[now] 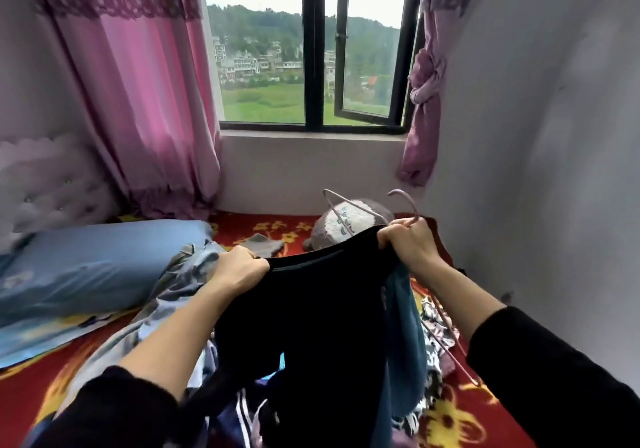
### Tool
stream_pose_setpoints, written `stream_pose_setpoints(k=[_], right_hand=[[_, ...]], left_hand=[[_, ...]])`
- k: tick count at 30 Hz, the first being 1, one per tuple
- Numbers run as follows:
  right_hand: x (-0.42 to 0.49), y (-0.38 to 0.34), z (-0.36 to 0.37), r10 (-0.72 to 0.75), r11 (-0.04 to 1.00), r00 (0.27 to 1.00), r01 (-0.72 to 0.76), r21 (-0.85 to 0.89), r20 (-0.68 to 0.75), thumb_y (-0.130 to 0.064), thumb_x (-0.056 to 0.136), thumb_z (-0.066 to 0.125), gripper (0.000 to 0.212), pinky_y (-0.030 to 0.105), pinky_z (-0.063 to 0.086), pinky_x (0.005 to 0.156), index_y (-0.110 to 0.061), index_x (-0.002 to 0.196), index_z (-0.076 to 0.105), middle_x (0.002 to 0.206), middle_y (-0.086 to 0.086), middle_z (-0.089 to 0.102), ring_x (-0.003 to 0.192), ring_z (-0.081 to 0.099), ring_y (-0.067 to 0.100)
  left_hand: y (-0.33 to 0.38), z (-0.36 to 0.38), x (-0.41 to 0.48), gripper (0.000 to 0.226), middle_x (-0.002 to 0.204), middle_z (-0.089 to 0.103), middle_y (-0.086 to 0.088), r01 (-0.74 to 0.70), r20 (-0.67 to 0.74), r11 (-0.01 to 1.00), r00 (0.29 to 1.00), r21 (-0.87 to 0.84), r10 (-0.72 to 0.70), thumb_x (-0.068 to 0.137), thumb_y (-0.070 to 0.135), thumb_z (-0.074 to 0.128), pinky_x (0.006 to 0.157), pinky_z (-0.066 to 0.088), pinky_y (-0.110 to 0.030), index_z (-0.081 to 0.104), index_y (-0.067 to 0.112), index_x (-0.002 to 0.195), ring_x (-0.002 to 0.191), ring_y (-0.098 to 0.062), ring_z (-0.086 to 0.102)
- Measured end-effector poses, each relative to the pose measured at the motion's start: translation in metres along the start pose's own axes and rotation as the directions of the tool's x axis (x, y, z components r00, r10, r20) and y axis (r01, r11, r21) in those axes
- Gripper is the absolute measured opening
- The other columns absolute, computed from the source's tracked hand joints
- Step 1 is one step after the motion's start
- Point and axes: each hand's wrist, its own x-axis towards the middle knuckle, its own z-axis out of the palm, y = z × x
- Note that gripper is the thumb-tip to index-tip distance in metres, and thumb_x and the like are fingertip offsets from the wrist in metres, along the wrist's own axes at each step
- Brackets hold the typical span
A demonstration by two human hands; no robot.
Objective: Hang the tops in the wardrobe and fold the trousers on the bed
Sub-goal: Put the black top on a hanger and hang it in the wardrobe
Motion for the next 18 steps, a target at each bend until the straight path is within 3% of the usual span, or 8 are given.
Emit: stream_pose_setpoints(k=[4, 5, 7, 9, 10, 12, 14, 18], right_hand=[[-0.009, 0.011, 0.005, -0.017, 0.995, 0.997, 0.024, -0.098, 0.071, -0.015, 0.05, 0.063, 0.021, 0.028, 0.036, 0.05, 0.005, 0.055, 0.06, 0.045, 0.0, 0.044, 0.05, 0.041, 0.012], [-0.01, 0.014, 0.004, -0.011, 0.991, 0.996, 0.023, -0.131, 0.09, -0.012, 0.054, 0.065, 0.015, 0.028, 0.036, 0.051, 0.001, 0.05, 0.059, 0.044, -0.002, 0.044, 0.05, 0.042, 0.012], [-0.012, 0.023, 0.003, 0.016, 0.984, 0.992, 0.007, -0.177, 0.126, -0.01, 0.058, 0.066, 0.019, 0.027, 0.036, 0.053, -0.01, 0.042, 0.055, 0.042, -0.006, 0.044, 0.051, 0.043, 0.011], [-0.01, 0.035, 0.001, 0.051, 0.977, 0.988, -0.019, -0.213, 0.144, -0.011, 0.061, 0.066, 0.022, 0.026, 0.035, 0.053, -0.013, 0.041, 0.055, 0.042, -0.007, 0.045, 0.052, 0.044, 0.011], [-0.009, 0.042, 0.0, 0.074, 0.973, 0.986, -0.038, -0.228, 0.15, -0.011, 0.062, 0.066, 0.023, 0.025, 0.034, 0.052, -0.014, 0.042, 0.054, 0.042, -0.008, 0.044, 0.052, 0.044, 0.011], [-0.007, 0.053, -0.002, 0.125, 0.962, 0.973, -0.071, -0.264, 0.195, -0.013, 0.066, 0.068, 0.025, 0.026, 0.034, 0.053, -0.016, 0.046, 0.053, 0.045, -0.007, 0.045, 0.054, 0.044, 0.011], [-0.005, 0.062, -0.004, 0.182, 0.954, 0.946, -0.104, -0.282, 0.267, -0.025, 0.07, 0.072, 0.026, 0.028, 0.037, 0.058, -0.018, 0.053, 0.054, 0.053, -0.006, 0.052, 0.059, 0.048, 0.011], [-0.003, 0.061, -0.004, 0.095, 0.991, 0.968, -0.069, -0.118, 0.232, -0.051, 0.074, 0.069, 0.034, 0.03, 0.045, 0.066, -0.021, 0.09, 0.061, 0.079, -0.004, 0.065, 0.066, 0.058, 0.009]], left_hand=[[-0.024, 0.023, 0.003, 0.015, 0.075, 0.062, -0.01, 0.079, -0.048, 0.978, 0.996, 0.192, -0.071, 0.07, 0.024, 0.054, 0.062, 0.043, -0.027, 0.062, 0.011, 0.068, 0.074, -0.028, 0.058], [-0.03, 0.026, 0.005, 0.017, 0.069, 0.064, -0.012, 0.127, -0.05, 0.984, 0.991, 0.122, -0.121, 0.069, 0.021, 0.056, 0.06, 0.048, -0.027, 0.064, 0.006, 0.067, 0.068, -0.029, 0.061], [-0.037, 0.03, 0.011, 0.021, 0.053, 0.061, -0.017, 0.221, 0.049, 0.93, 0.975, -0.293, -0.216, 0.07, 0.013, 0.061, 0.049, 0.054, -0.03, 0.059, -0.003, 0.057, 0.049, -0.027, 0.063], [-0.034, 0.032, 0.013, 0.021, 0.055, 0.055, -0.011, 0.339, 0.227, 0.642, 0.94, -0.688, -0.254, 0.08, 0.002, 0.061, 0.038, 0.048, -0.024, 0.053, 0.001, 0.061, 0.04, -0.02, 0.055], [-0.03, 0.033, 0.013, 0.018, 0.062, 0.055, -0.01, 0.393, 0.306, 0.491, 0.918, -0.778, -0.251, 0.087, 0.003, 0.058, 0.038, 0.05, -0.024, 0.055, 0.003, 0.069, 0.048, -0.018, 0.057], [-0.015, 0.032, 0.007, 0.018, 0.069, 0.053, -0.006, 0.464, 0.412, 0.329, 0.885, -0.823, -0.217, 0.095, 0.013, 0.052, 0.049, 0.054, -0.029, 0.056, 0.008, 0.078, 0.063, -0.016, 0.054], [0.0, 0.032, 0.003, 0.021, 0.062, 0.05, 0.0, 0.455, 0.418, 0.334, 0.891, -0.826, -0.178, 0.095, 0.021, 0.053, 0.056, 0.046, -0.028, 0.055, 0.014, 0.075, 0.061, -0.013, 0.047], [0.019, 0.04, 0.006, 0.011, 0.067, 0.06, -0.002, 0.233, 0.22, 0.577, 0.971, -0.783, -0.094, 0.092, 0.022, 0.06, 0.044, 0.04, -0.017, 0.065, 0.015, 0.085, 0.054, -0.013, 0.051]])
